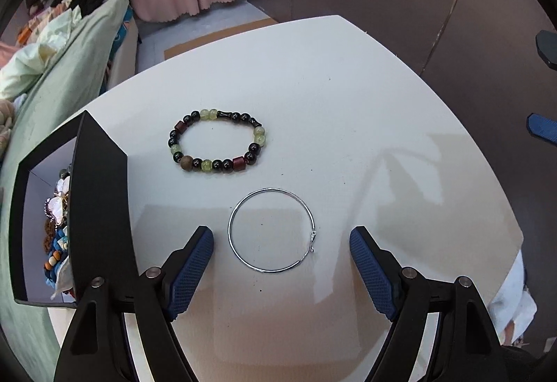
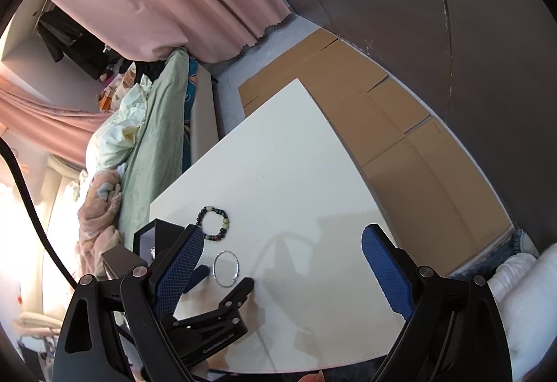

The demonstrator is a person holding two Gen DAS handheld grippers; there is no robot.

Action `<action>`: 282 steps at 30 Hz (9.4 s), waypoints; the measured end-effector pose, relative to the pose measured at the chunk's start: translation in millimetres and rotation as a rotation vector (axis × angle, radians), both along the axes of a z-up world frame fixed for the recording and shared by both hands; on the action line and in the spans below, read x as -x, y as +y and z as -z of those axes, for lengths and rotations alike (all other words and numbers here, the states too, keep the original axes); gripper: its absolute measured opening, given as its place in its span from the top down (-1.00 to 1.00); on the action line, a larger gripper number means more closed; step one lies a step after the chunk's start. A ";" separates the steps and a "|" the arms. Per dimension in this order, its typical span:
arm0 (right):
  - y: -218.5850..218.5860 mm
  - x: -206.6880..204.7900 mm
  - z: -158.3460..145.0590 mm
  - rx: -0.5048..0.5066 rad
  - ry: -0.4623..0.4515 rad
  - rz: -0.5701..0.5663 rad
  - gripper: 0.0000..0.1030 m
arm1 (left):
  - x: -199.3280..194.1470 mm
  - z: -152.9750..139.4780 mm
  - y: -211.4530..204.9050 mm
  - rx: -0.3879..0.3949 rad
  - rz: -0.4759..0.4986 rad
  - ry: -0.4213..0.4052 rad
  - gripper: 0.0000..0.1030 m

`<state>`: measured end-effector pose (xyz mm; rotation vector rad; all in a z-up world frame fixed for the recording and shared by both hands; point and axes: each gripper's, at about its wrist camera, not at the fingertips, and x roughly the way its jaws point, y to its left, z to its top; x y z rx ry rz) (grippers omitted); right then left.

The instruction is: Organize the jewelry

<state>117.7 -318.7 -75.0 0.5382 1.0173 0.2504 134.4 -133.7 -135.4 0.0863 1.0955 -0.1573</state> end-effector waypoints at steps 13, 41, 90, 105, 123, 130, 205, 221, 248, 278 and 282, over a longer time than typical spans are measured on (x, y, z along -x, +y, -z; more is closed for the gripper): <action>4.2 2.0 3.9 0.015 0.015 0.000 -0.80 | 0.2 -7.1 9.8 0.008 -0.026 -0.009 0.02; 66.1 -11.7 6.9 0.120 -0.040 -0.131 -0.70 | 5.3 -85.5 78.1 0.190 -0.150 -0.145 0.03; 186.2 -63.7 48.5 0.459 -0.074 -0.313 0.82 | 3.4 -95.8 208.4 0.463 -0.328 -0.095 -0.59; 159.5 -23.1 -11.0 0.264 -0.230 -0.253 0.82 | 21.3 -95.7 215.3 0.431 -0.361 -0.104 -0.59; 203.8 15.9 -60.5 0.064 -0.380 -0.331 0.82 | 42.6 -95.8 228.6 0.408 -0.396 -0.118 -0.59; 241.3 22.2 -55.8 0.014 -0.369 -0.384 0.82 | 48.7 -96.9 244.3 0.416 -0.426 -0.122 -0.59; 133.1 85.9 -54.6 0.260 -0.319 -0.255 -1.00 | 116.6 -143.1 137.7 0.123 -0.243 -0.375 -0.99; 133.1 87.2 -54.6 0.242 -0.308 -0.236 -1.00 | 117.7 -147.6 137.2 0.122 -0.248 -0.395 -0.99; 130.0 89.7 -58.0 0.243 -0.316 -0.236 -1.00 | 121.2 -149.8 138.3 0.126 -0.258 -0.402 -0.99; 128.6 89.9 -56.4 0.247 -0.311 -0.237 -1.00 | 121.7 -151.0 140.4 0.124 -0.264 -0.405 -0.99; 128.7 90.5 -52.5 0.250 -0.306 -0.240 -1.00 | 121.8 -150.5 136.9 0.117 -0.253 -0.404 -0.99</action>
